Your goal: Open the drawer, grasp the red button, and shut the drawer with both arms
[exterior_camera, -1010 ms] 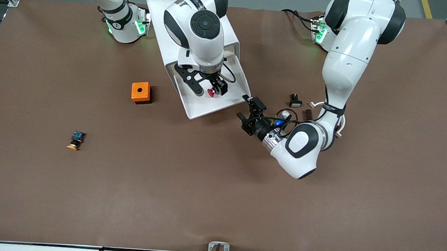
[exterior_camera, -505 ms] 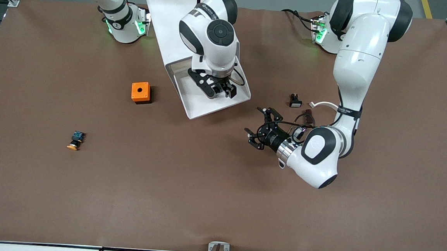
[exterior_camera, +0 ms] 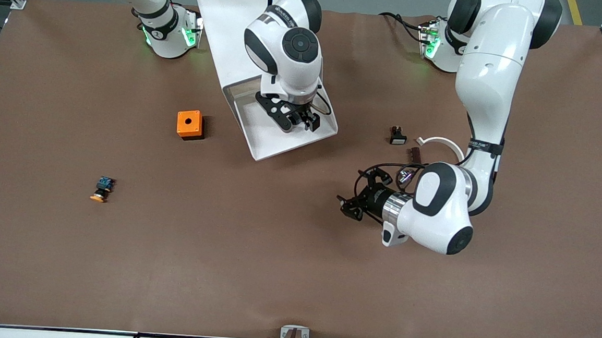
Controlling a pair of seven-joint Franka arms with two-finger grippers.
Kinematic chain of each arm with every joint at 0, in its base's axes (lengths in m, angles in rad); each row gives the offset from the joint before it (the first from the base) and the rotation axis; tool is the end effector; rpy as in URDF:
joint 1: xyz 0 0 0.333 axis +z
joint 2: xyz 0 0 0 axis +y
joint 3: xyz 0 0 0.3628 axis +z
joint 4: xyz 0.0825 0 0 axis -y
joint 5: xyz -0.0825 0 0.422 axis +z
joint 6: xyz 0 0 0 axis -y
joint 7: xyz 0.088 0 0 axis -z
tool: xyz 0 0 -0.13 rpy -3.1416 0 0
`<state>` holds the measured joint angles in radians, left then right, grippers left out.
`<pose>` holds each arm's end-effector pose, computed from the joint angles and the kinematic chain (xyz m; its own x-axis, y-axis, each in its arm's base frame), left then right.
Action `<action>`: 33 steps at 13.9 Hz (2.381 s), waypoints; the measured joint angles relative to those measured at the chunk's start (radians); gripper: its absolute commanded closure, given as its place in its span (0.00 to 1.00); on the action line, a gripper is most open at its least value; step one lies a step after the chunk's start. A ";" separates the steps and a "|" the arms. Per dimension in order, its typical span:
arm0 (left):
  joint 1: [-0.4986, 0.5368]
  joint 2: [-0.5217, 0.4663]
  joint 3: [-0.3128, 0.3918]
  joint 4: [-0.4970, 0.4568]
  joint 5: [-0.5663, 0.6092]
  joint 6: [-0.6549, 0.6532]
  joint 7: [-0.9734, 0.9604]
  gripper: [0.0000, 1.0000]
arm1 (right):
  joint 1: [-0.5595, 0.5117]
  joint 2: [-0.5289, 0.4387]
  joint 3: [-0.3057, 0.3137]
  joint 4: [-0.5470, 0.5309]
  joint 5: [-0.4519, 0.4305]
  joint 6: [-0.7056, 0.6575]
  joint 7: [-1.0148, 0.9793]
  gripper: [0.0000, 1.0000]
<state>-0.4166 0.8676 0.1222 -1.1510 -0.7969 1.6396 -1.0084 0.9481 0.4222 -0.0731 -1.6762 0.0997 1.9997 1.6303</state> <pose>0.7238 -0.3419 0.2715 0.4450 0.5695 -0.6911 0.7806 -0.6249 -0.0124 0.4417 0.5495 0.3517 0.6967 -0.7156 -0.0503 -0.7093 -0.6976 0.1012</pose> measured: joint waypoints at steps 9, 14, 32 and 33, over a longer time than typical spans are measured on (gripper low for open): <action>-0.087 -0.025 -0.001 0.000 0.323 0.340 0.104 0.00 | 0.018 0.022 0.000 0.000 0.000 0.007 0.030 0.89; -0.094 -0.039 -0.001 0.000 0.426 0.365 0.105 0.00 | 0.020 0.029 0.000 0.007 0.001 0.014 0.032 1.00; -0.337 -0.095 -0.005 -0.012 0.612 0.262 0.080 0.00 | -0.446 -0.038 -0.035 0.237 0.011 -0.329 -0.726 1.00; -0.351 -0.095 -0.004 -0.016 0.620 0.257 0.076 0.00 | -0.471 -0.038 -0.035 0.229 0.001 -0.320 -0.779 1.00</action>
<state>-0.7672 0.7724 0.1178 -1.1672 -0.1769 1.8964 -0.9325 0.4776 0.3843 -0.1082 -1.4472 0.1002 1.6794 0.8513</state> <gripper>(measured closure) 0.000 0.577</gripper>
